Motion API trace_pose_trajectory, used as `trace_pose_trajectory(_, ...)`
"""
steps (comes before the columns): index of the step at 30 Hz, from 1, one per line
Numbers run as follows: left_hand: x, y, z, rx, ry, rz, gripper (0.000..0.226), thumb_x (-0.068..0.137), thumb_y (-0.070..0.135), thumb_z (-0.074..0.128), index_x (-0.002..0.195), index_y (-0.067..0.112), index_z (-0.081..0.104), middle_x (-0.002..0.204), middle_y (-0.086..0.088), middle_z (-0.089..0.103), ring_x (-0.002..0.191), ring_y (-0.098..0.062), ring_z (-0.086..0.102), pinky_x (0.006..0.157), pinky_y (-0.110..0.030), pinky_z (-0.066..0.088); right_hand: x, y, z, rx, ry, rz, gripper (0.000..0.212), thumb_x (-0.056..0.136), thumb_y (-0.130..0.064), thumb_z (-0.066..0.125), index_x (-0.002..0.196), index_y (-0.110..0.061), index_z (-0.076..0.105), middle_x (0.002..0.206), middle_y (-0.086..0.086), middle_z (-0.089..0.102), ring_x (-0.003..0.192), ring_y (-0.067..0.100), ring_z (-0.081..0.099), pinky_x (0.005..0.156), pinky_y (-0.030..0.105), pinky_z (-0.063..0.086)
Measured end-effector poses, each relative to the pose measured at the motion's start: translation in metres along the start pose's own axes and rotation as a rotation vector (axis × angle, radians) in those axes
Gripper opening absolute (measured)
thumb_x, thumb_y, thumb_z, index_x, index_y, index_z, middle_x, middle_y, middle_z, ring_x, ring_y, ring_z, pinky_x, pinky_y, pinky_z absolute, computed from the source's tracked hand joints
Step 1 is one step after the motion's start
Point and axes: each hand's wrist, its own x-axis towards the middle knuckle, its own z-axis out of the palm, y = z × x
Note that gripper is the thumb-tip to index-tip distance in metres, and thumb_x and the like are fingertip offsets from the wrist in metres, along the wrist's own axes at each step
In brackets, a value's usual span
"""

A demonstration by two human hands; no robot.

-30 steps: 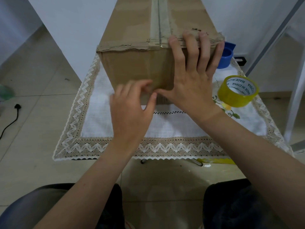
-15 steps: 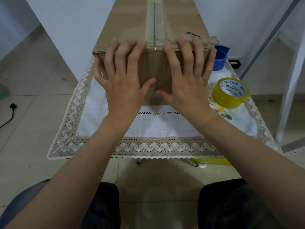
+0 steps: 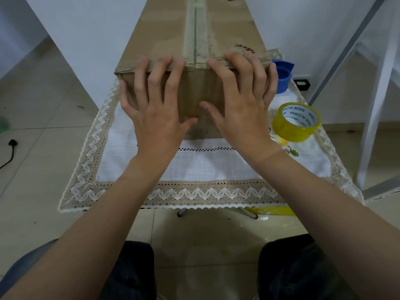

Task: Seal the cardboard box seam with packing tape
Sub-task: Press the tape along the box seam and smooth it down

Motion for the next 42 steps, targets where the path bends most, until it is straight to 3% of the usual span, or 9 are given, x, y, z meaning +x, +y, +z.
trace_pose_trajectory(10,0.004,-0.011,-0.005,0.066,-0.024,0.038,0.126,0.052,0.068,0.085,0.157,0.036,0.023,0.159,0.008,0.025,0.152,-0.023,0.025,0.114,-0.059,0.024,-0.008,0.011,0.000,-0.121,-0.102,-0.142,0.113,0.070,-0.073,0.074,0.161,-0.024,0.027,0.165,0.014,0.033,0.154,0.039,0.023,0.125,0.068,0.013)
trace_pose_trajectory(14,0.016,-0.013,-0.017,-0.055,0.042,0.032,0.080,0.077,0.074,0.067,0.147,0.038,0.047,0.147,0.008,0.050,0.138,-0.020,0.034,0.107,-0.053,0.027,0.008,0.004,-0.009,0.063,0.000,-0.041,0.082,0.079,-0.077,0.069,0.141,-0.024,0.059,0.141,0.010,0.058,0.135,0.031,0.040,0.125,0.061,0.022)
trace_pose_trajectory(17,0.025,-0.008,-0.025,-0.129,0.083,-0.011,0.047,0.097,0.069,0.049,0.135,0.044,0.060,0.134,0.013,0.058,0.130,-0.022,0.044,0.104,-0.049,0.026,0.025,0.000,-0.016,0.216,0.027,0.082,0.052,0.092,-0.068,0.064,0.122,-0.026,0.071,0.121,0.005,0.062,0.117,0.030,0.046,0.106,0.051,0.041)
trace_pose_trajectory(22,0.038,-0.001,-0.024,-0.233,0.192,-0.114,0.032,0.099,0.063,0.052,0.113,0.044,0.074,0.110,0.015,0.066,0.115,-0.022,0.053,0.098,-0.039,0.021,0.044,-0.003,-0.016,0.260,0.026,0.189,0.035,0.093,-0.062,0.063,0.099,-0.030,0.075,0.112,-0.003,0.063,0.109,0.031,0.052,0.094,0.051,0.043)
trace_pose_trajectory(25,0.040,-0.004,-0.021,-0.269,0.202,-0.096,0.029,0.097,0.061,0.056,0.112,0.045,0.075,0.107,0.014,0.068,0.112,-0.024,0.054,0.099,-0.038,0.022,0.037,0.003,-0.013,0.253,0.008,0.147,0.032,0.092,-0.057,0.067,0.107,-0.029,0.074,0.120,-0.003,0.063,0.114,0.032,0.051,0.098,0.051,0.042)
trace_pose_trajectory(32,0.031,-0.015,-0.017,-0.239,0.141,0.019,0.043,0.092,0.059,0.065,0.130,0.040,0.068,0.128,0.010,0.065,0.119,-0.033,0.054,0.106,-0.047,0.030,0.007,0.015,-0.014,0.017,-0.126,-0.057,0.092,0.074,-0.056,0.081,0.154,-0.030,0.043,0.152,0.009,0.046,0.141,0.028,0.026,0.121,0.063,0.025)
trace_pose_trajectory(36,0.023,-0.020,-0.013,-0.144,0.070,0.073,0.067,0.081,0.059,0.072,0.143,0.037,0.057,0.140,0.001,0.058,0.128,-0.037,0.051,0.115,-0.052,0.026,0.005,0.014,-0.016,0.004,-0.179,-0.058,0.108,0.065,-0.058,0.086,0.157,-0.032,0.035,0.157,0.007,0.038,0.147,0.028,0.023,0.122,0.064,0.022)
trace_pose_trajectory(39,0.023,-0.021,-0.014,-0.133,0.048,0.086,0.073,0.078,0.063,0.072,0.144,0.037,0.056,0.141,0.000,0.057,0.130,-0.038,0.050,0.115,-0.054,0.027,0.012,0.010,-0.020,0.101,-0.138,-0.014,0.087,0.072,-0.061,0.080,0.149,-0.032,0.050,0.149,0.005,0.048,0.138,0.030,0.035,0.118,0.059,0.028)
trace_pose_trajectory(42,0.027,-0.017,-0.018,-0.240,0.102,0.045,0.053,0.087,0.063,0.067,0.135,0.038,0.066,0.132,0.005,0.063,0.123,-0.035,0.052,0.110,-0.050,0.029,0.024,0.003,-0.024,0.158,-0.065,0.055,0.057,0.085,-0.066,0.069,0.131,-0.032,0.066,0.132,0.003,0.059,0.122,0.033,0.050,0.110,0.052,0.034)
